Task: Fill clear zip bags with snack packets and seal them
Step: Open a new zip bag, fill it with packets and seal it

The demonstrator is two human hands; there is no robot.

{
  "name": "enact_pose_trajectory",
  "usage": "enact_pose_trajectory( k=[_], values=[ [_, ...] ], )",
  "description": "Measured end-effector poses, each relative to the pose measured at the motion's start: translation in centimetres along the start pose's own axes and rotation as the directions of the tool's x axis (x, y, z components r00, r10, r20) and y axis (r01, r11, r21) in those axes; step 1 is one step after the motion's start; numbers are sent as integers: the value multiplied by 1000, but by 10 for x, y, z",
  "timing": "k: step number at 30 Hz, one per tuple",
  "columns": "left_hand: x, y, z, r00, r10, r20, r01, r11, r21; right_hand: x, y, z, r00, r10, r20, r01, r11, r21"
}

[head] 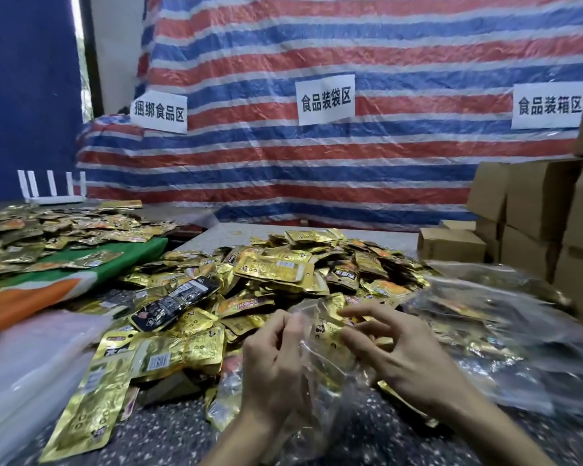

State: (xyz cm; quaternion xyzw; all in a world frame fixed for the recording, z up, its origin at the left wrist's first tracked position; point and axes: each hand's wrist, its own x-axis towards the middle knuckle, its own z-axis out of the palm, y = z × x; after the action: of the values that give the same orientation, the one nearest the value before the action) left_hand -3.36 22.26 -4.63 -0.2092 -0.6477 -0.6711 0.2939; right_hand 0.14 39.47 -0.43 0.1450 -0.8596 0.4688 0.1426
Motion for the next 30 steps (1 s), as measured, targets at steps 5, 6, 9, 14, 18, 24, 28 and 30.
enact_pose_trajectory(
  k=[5,6,9,14,18,24,28,30],
  values=[
    [5,2,-2,998,-13,-63,10,999,-45,-1,-1,-20,965,-137,224,96,978,186],
    [5,3,-2,996,-21,-90,15,998,-67,-2,0,-25,956,-154,248,107,975,194],
    [9,4,-3,987,-60,-148,48,995,-82,-4,3,-35,946,-278,165,267,960,85],
    [8,-1,0,994,-99,-55,86,976,-200,0,5,-44,894,-392,-218,426,894,140],
    [12,-19,4,994,-107,37,99,979,175,0,7,-42,889,-400,-223,432,894,117],
    [8,-30,5,838,-396,376,-107,555,825,1,4,-35,836,-395,-380,482,861,165],
    [2,-26,4,795,-445,413,-156,507,848,0,5,-35,832,-398,-386,460,884,81],
    [1,-24,4,815,-421,398,-135,531,837,0,5,-34,829,-420,-370,427,902,-67]
  ],
)
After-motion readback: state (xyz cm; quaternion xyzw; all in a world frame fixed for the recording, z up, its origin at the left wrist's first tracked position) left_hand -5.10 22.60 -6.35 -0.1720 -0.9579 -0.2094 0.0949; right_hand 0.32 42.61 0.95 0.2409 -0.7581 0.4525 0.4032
